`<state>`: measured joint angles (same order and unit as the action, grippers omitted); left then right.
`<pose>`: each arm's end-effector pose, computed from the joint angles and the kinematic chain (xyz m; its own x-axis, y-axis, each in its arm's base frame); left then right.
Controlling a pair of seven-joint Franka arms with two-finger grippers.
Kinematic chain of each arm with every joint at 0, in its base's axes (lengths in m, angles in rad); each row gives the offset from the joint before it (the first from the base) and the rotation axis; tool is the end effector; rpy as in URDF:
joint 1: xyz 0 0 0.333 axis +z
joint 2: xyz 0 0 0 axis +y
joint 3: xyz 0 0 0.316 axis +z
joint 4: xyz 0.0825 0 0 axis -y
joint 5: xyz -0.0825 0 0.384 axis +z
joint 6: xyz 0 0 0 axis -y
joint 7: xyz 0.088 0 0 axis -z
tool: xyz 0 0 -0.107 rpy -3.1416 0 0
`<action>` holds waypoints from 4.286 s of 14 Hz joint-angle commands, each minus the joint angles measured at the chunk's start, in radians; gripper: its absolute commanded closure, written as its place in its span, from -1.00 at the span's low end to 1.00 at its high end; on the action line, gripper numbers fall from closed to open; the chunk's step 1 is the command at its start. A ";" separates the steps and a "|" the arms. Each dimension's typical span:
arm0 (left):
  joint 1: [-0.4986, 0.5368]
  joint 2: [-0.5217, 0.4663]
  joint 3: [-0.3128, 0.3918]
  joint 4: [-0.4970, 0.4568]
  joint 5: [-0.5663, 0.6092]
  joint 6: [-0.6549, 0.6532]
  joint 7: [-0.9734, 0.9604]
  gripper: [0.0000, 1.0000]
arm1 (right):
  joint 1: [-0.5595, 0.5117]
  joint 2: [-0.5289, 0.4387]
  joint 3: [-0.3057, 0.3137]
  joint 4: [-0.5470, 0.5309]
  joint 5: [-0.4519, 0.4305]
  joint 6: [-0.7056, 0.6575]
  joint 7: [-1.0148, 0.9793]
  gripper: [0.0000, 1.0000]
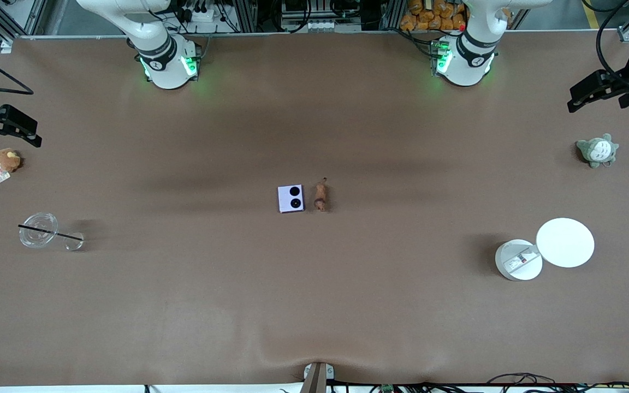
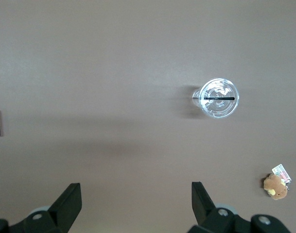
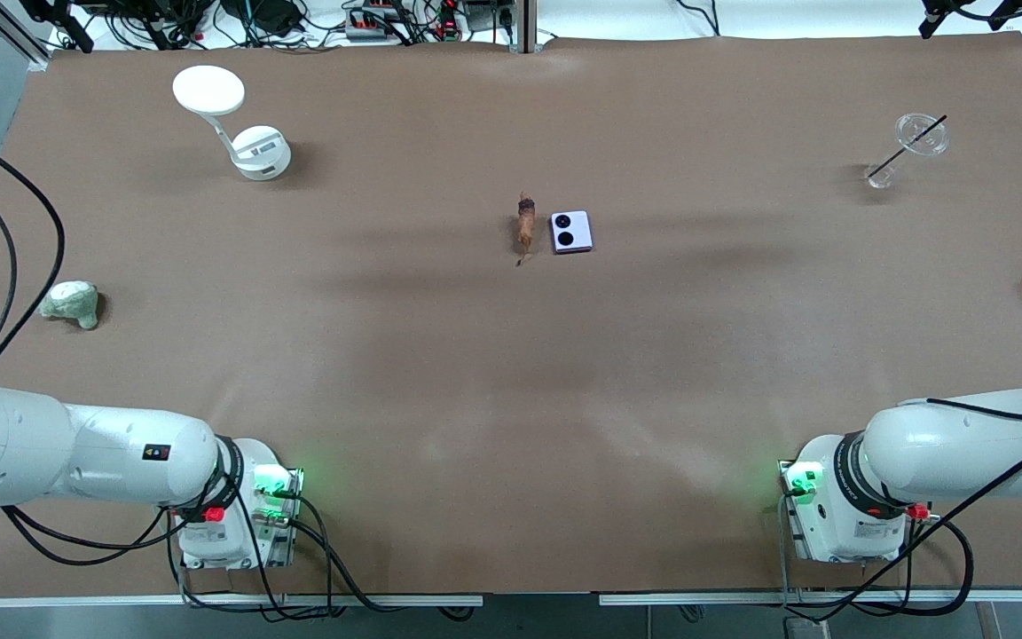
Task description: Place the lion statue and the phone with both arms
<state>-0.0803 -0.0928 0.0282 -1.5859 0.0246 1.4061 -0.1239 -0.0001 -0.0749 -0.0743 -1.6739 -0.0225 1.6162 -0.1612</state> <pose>0.5072 -0.0227 0.6531 0.9936 0.0756 -0.0835 0.0731 -0.9968 -0.0325 0.5329 -0.0435 0.6204 0.9960 0.0878 0.0140 0.0875 -0.9960 0.0194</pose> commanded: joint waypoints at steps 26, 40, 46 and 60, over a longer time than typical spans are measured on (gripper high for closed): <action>-0.021 0.119 0.000 0.084 0.018 0.043 0.004 -1.00 | 0.006 -0.023 0.011 -0.006 0.016 -0.007 0.011 -1.00; -0.459 0.455 -0.027 0.084 0.021 0.292 -0.330 -1.00 | 0.002 -0.022 0.011 -0.001 0.015 -0.042 0.006 -1.00; -0.644 0.663 -0.025 0.112 0.020 0.572 -0.574 -1.00 | -0.008 0.006 0.010 0.031 0.015 -0.084 0.003 -1.00; -0.728 0.901 -0.017 0.182 0.020 0.869 -0.843 -0.56 | -0.006 0.090 0.008 -0.001 0.078 -0.096 0.017 -1.00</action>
<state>-0.7963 0.7926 -0.0023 -1.4298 0.0277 2.2607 -0.9426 -0.0031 0.0157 -0.0720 -1.6632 0.0250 1.5298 -0.1593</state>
